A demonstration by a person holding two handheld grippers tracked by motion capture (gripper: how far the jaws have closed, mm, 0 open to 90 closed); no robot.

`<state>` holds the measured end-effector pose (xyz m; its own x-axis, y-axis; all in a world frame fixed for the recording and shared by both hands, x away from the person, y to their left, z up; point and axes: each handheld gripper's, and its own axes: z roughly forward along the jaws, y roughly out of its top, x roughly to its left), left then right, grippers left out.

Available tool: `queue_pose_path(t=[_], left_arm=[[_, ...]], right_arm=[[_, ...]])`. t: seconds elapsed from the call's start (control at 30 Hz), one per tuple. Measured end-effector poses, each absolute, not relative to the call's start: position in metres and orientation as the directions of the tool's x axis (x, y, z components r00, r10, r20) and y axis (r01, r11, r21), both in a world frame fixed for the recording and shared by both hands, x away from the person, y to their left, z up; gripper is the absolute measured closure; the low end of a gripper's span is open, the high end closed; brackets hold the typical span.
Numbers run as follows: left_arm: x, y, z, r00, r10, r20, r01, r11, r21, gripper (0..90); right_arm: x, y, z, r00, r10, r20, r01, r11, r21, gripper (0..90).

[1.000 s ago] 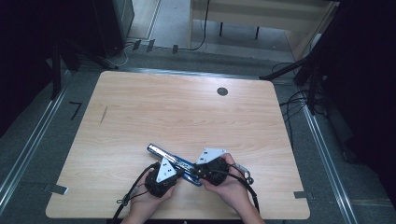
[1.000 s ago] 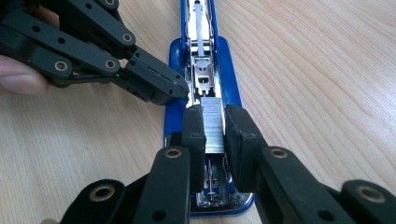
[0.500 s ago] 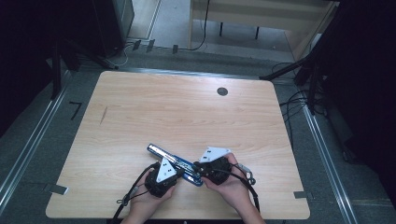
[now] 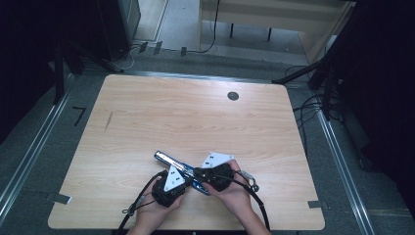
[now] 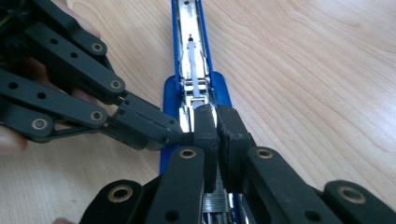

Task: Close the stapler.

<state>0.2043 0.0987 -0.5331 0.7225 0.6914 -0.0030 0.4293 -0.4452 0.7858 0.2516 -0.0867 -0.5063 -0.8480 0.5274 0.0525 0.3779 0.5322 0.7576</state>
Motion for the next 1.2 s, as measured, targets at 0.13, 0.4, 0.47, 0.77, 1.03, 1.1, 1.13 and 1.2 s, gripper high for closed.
queue_pose_path(t=[0.13,0.4,0.47,0.77,1.03,1.1,1.13,1.2], left_arm=[[0.204,0.099,-0.533,0.722,0.692,-0.002,0.429,-0.446,0.786,90.0],[0.204,0.099,-0.533,0.722,0.692,0.001,0.428,-0.448,0.785,90.0],[0.204,0.099,-0.533,0.722,0.691,-0.001,0.429,-0.447,0.785,90.0],[0.204,0.099,-0.533,0.723,0.691,-0.002,0.429,-0.447,0.785,90.0],[0.204,0.099,-0.533,0.723,0.691,-0.003,0.43,-0.447,0.785,90.0],[0.204,0.099,-0.533,0.723,0.691,-0.004,0.43,-0.446,0.785,90.0],[0.204,0.099,-0.533,0.723,0.691,-0.005,0.43,-0.445,0.786,90.0],[0.204,0.099,-0.533,0.722,0.692,-0.006,0.43,-0.443,0.786,90.0]], right_arm=[[0.252,-0.09,-0.506,-0.851,0.522,0.058,0.381,0.537,0.753,88.9],[0.253,-0.087,-0.506,-0.849,0.526,0.053,0.377,0.532,0.758,88.1],[0.253,-0.084,-0.509,-0.85,0.525,0.039,0.373,0.549,0.748,88.5],[0.251,-0.093,-0.508,-0.851,0.524,0.04,0.378,0.557,0.739,88.3],[0.248,-0.098,-0.507,-0.854,0.518,0.041,0.376,0.561,0.737,87.8],[0.247,-0.099,-0.505,-0.854,0.519,0.046,0.377,0.554,0.742,87.4],[0.247,-0.099,-0.505,-0.851,0.522,0.052,0.382,0.548,0.745,87.3],[0.247,-0.101,-0.503,-0.853,0.519,0.057,0.378,0.538,0.754,87.2]])
